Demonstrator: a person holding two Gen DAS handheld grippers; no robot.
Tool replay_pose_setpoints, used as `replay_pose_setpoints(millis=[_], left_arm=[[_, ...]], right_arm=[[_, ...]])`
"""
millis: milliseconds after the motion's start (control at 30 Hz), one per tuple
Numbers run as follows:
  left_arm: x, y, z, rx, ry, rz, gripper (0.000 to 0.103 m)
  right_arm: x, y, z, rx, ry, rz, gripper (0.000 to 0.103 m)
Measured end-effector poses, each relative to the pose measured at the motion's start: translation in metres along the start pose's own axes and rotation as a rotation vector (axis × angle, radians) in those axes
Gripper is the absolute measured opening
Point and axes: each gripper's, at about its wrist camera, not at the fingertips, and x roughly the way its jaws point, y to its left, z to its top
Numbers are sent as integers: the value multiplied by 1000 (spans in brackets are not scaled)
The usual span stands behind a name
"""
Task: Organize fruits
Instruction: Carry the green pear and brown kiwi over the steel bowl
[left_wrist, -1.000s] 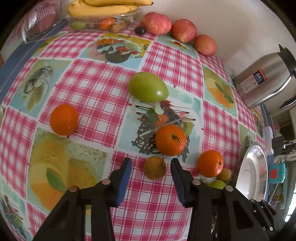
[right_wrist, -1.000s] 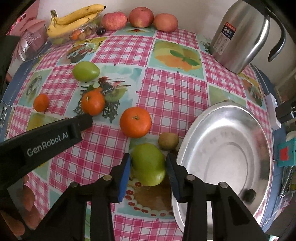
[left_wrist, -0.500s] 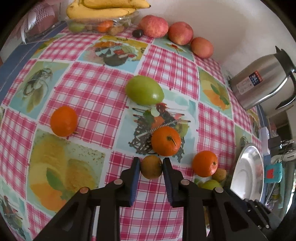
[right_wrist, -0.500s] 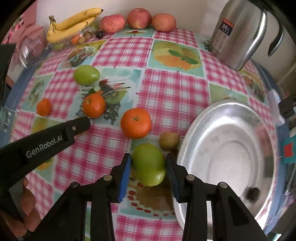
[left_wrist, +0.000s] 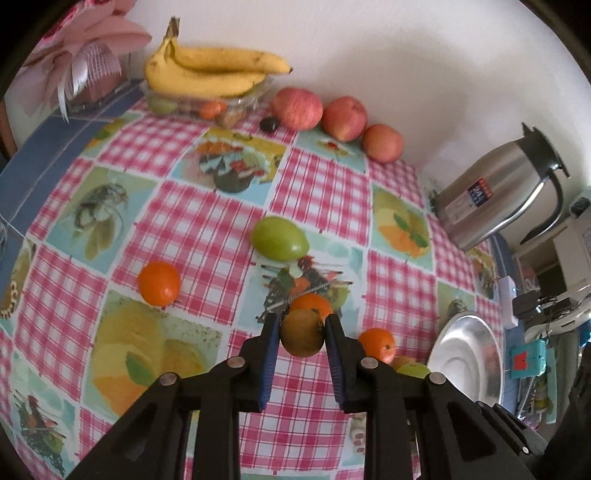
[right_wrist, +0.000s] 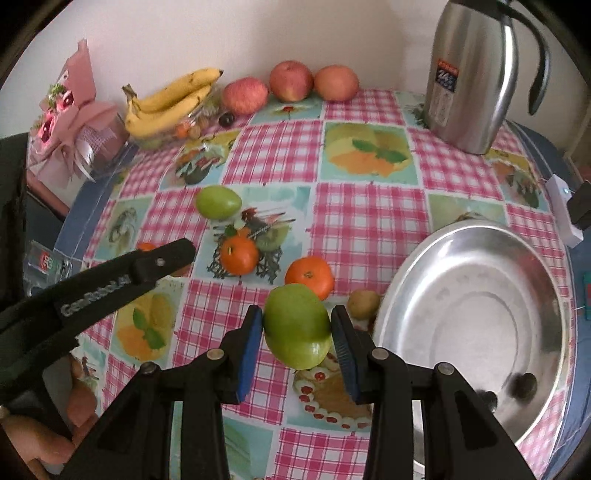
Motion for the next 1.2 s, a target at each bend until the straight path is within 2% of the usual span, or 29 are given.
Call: replay_pose_setpoints(millis=[333, 600, 800, 1000, 1200], left_arm=[[-15, -27, -6, 59, -30, -19, 27], [-9, -71, -25, 147, 6, -84, 27], [3, -110, -48, 244, 55, -121, 27], [14, -131, -63, 306, 83, -131, 27], [25, -143, -72, 345, 111, -135, 27]], right_arm=[[-13, -54, -5, 136, -14, -77, 40], [-27, -120, -17, 307, -24, -178, 40], [-37, -154, -30, 409, -45, -200, 40], [-55, -167, -31, 453, -109, -207, 39], [-48, -167, -33, 469, -86, -195, 39]])
